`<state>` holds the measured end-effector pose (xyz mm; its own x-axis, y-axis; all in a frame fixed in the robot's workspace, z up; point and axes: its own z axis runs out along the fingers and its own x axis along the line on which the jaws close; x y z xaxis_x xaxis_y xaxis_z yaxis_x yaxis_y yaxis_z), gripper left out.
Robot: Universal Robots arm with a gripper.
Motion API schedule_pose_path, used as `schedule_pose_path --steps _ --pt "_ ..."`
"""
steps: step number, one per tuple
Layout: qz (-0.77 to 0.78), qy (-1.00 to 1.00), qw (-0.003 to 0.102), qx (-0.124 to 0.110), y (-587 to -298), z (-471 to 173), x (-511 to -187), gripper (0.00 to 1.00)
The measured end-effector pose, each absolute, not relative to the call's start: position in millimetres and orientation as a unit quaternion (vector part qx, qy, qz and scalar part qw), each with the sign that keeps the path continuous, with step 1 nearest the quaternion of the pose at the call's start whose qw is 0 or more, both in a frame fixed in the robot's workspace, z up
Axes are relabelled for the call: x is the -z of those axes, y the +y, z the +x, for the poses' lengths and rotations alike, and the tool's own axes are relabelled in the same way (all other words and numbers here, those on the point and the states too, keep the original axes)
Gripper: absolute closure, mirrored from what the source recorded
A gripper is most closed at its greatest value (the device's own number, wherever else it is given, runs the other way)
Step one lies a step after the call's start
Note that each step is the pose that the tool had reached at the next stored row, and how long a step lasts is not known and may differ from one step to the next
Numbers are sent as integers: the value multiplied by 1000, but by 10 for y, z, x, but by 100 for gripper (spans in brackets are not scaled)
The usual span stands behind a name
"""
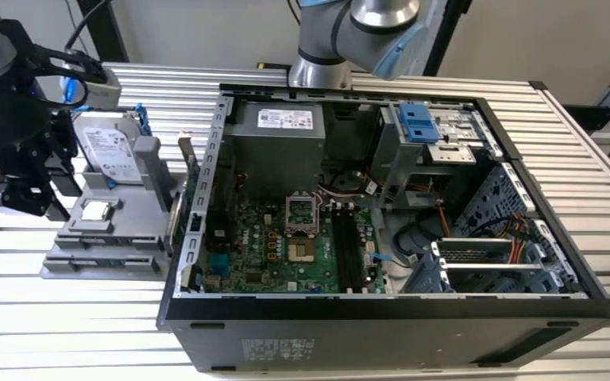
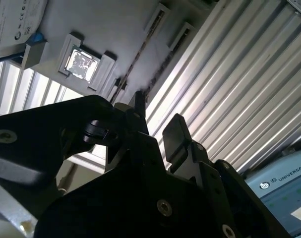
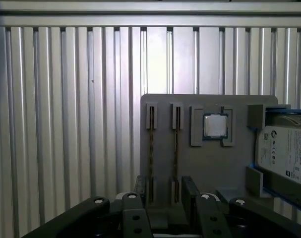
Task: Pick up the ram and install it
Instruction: 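Pick up the ram and move it above insertion slot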
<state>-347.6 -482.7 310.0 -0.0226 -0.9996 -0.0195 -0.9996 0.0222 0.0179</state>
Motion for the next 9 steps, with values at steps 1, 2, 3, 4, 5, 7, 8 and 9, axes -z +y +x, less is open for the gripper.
schedule_pose_path --steps 1,2,3,4,5,7,8,9 --pt "-699 715 1 -13 -4826 -3476 -3081 0" --pt "-699 715 1 -13 -4825 -3475 -3062 0" --pt "-699 715 1 -13 -4822 -3476 -3044 0" --pt "-699 715 1 -13 -4820 -3476 -3026 0" --pt "-699 715 1 -13 -4817 -3476 -3008 0" --pt "-699 715 1 -13 -4810 -3473 -2972 0" --pt "-698 716 1 -13 -4806 -3472 -2953 0" --pt "-698 716 1 -13 -4804 -3471 -2936 0"
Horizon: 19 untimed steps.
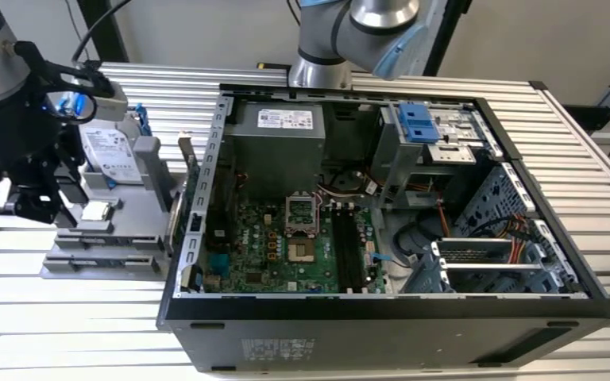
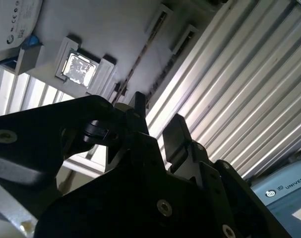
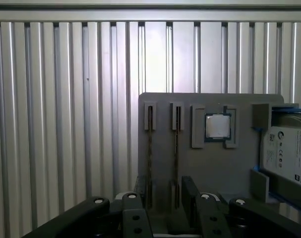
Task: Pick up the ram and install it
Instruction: 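Pick up the ram and move it above insertion slot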
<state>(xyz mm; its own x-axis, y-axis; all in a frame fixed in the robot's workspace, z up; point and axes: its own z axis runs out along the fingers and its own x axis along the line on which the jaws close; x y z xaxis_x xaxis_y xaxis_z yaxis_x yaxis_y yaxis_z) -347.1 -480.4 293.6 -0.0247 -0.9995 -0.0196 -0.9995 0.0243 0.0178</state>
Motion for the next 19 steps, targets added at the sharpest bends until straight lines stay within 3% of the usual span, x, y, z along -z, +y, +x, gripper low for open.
schedule_pose_path --steps 19 --pt "-698 716 1 -13 -4787 -3454 -2589 0"
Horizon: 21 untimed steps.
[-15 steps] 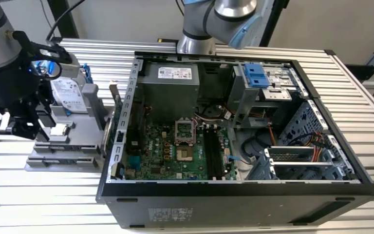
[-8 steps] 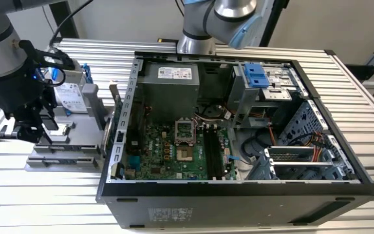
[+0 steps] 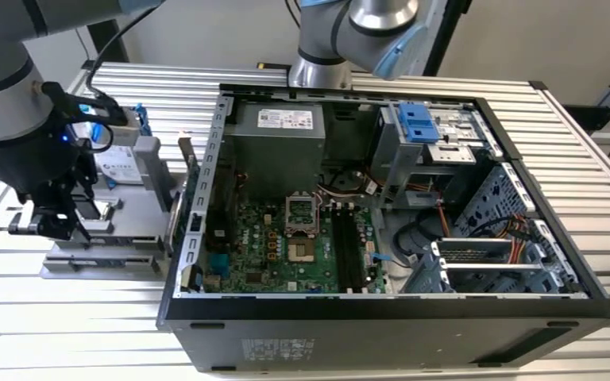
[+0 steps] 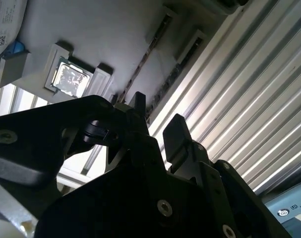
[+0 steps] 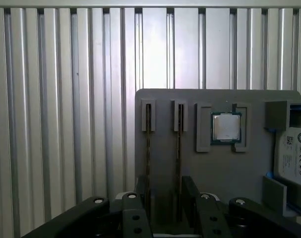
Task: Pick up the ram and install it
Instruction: 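Pick up the ram and move it above insertion slot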
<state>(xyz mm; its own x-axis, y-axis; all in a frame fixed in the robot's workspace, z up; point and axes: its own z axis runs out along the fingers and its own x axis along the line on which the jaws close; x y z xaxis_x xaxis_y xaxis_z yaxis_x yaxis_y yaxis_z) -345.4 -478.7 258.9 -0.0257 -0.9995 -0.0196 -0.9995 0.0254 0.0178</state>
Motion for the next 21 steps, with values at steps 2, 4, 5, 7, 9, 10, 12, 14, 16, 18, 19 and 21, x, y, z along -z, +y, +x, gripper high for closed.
schedule_pose_path --steps 2,4,5,7,9,10,12,14,16,18,19,21 --pt "-698 716 1 -13 -4794 -3452 -2553 0" --pt "-698 716 1 -13 -4807 -3452 -2517 0" --pt "-698 716 1 -13 -4813 -3452 -2499 0" --pt "-698 716 1 -13 -4824 -3452 -2461 0" --pt "-697 717 1 -13 -4826 -3453 -2426 0" --pt "-696 718 1 -13 -4826 -3453 -2407 0" --pt "-694 720 1 -13 -4827 -3452 -2371 0" --pt "-693 721 0 -13 -4827 -3451 -2334 0" --pt "-693 721 0 -13 -4828 -3451 -2300 0" --pt "-693 721 0 -13 -4832 -3450 -2267 0" --pt "-693 721 0 -13 -4833 -3449 -2248 0" --pt "-692 722 0 -13 -4833 -3450 -2213 0"
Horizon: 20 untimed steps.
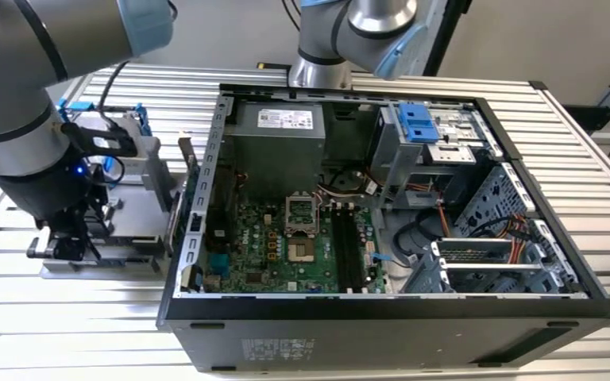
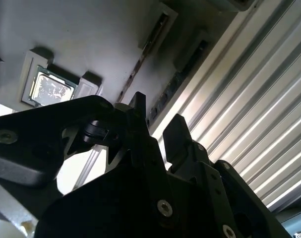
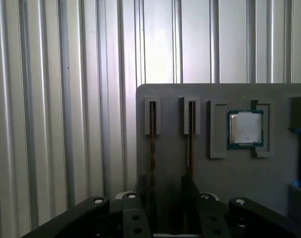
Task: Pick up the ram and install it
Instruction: 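Pick up the ram and move it above insertion slot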
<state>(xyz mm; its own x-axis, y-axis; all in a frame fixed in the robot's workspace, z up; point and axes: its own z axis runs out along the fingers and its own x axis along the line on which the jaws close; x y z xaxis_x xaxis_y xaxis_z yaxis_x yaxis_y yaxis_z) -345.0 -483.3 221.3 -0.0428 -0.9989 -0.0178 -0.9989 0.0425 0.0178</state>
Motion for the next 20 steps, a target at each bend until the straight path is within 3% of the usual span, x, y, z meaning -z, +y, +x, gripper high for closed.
schedule_pose_path --steps 20 --pt "-686 727 -1 -13 -4903 -3437 -1955 0"
